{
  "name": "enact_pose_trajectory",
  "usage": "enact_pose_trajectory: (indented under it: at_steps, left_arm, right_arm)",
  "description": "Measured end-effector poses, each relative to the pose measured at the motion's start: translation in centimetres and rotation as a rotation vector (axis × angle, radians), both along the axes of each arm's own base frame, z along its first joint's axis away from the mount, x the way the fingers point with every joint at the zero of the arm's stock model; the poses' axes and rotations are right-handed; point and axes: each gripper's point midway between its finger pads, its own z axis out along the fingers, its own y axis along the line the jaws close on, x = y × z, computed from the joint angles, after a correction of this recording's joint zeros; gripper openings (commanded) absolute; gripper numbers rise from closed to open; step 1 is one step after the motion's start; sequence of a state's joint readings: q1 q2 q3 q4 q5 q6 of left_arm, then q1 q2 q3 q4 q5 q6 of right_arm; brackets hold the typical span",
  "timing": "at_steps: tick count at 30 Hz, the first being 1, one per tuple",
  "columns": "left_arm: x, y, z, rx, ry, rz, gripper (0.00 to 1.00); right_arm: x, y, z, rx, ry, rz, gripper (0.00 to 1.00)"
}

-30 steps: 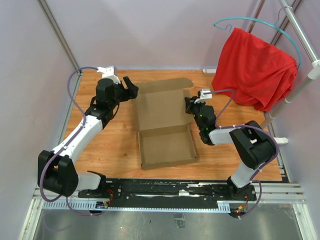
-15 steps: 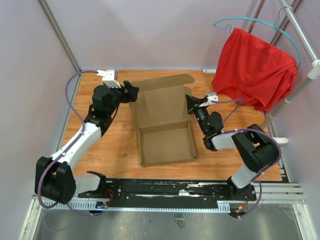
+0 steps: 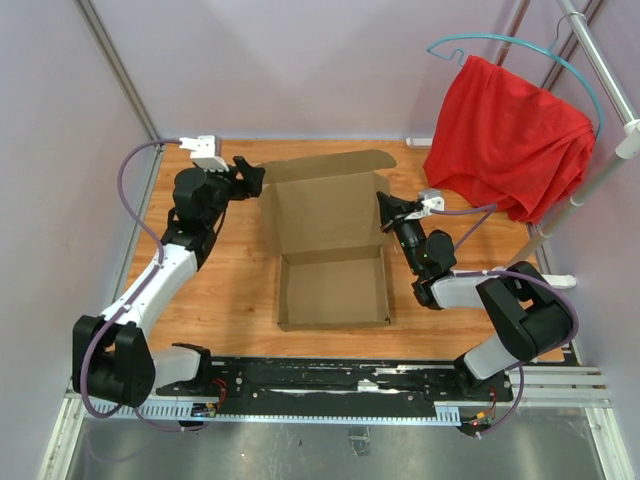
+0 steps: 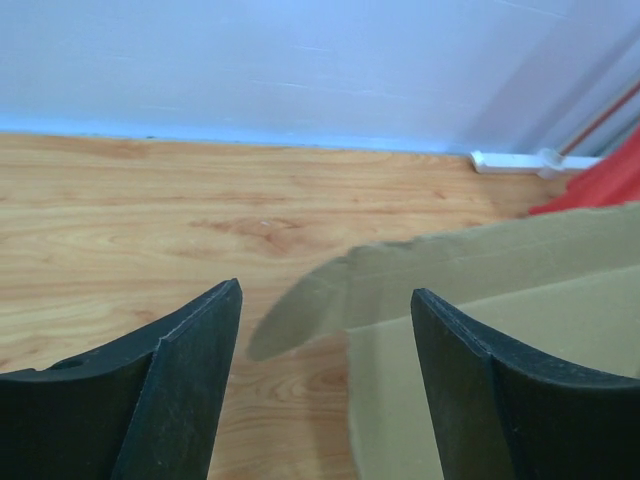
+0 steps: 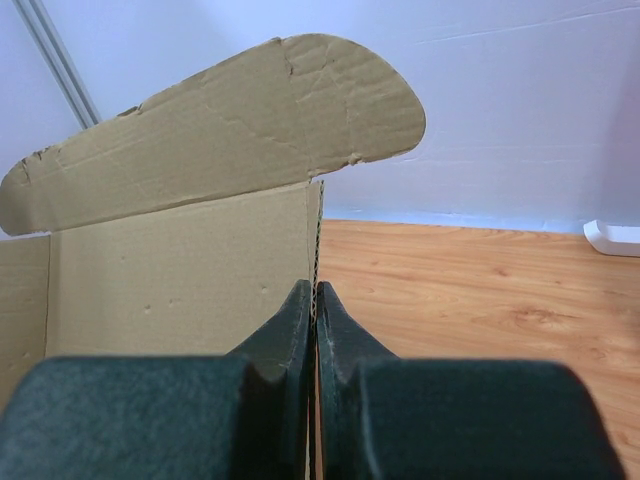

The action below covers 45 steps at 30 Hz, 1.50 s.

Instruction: Fold the paper box

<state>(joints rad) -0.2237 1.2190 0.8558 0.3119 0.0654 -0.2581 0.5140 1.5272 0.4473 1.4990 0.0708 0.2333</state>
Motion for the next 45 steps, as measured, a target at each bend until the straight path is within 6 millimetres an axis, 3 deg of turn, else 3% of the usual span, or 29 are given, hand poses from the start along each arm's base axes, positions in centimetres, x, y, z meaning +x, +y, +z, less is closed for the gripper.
enact_pose_trajectory:
  at_steps: [5,11,19,23,27,31,32,35,37,40,45]
  left_arm:
    - [0.8,1.6,-1.3,-0.032,0.049,0.038,0.71]
    - [1.0,0.1,-3.7,-0.044,0.119,-0.039,0.7]
    - [1.0,-0.9,-3.4,-0.065,0.093,-0.103,0.56]
    - [1.2,-1.3,-4.3,-0.071,0.111,-0.124,0.35]
    - [1.3,-1.6,-5.4,-0.074,0.143,-0.142,0.03]
    - [1.3,-1.8,-5.5,-0.076,0.154,-0.149,0.0]
    - [1.3,-1.8,-5.5,-0.078,0.155,-0.149,0.0]
    - [1.1,-1.8,-5.3,-0.083,0.156,-0.151,0.0]
    - [0.8,-1.9,-4.9,-0.09,0.154,-0.156,0.0]
    - [0.1,-2.1,-3.7,-0.105,0.136,-0.174,0.0]
    - [-1.0,-2.6,-1.3,-0.12,0.089,-0.217,0.0]
  right_arm:
    - [0.0,0.0,0.0,0.0,0.001,0.0,0.01]
    - [0.0,0.0,0.0,0.001,0.001,0.0,0.01]
    - [0.0,0.0,0.0,0.008,0.004,0.001,0.01]
    - [0.3,-0.5,0.0,0.017,0.009,-0.008,0.01]
    - [0.3,-0.6,0.0,0.023,0.011,-0.009,0.01]
    - [0.3,-0.6,0.0,0.027,0.013,-0.006,0.02]
    - [0.3,-0.6,-0.1,0.027,0.015,-0.006,0.05]
    - [0.3,-0.5,-0.3,0.026,0.025,0.0,0.29]
    - [0.3,-0.3,-0.7,0.027,0.047,0.008,0.41]
    - [0.2,0.0,-1.7,-0.002,0.105,0.025,0.49]
    - [-0.4,0.3,0.5,-0.028,0.14,0.058,0.54]
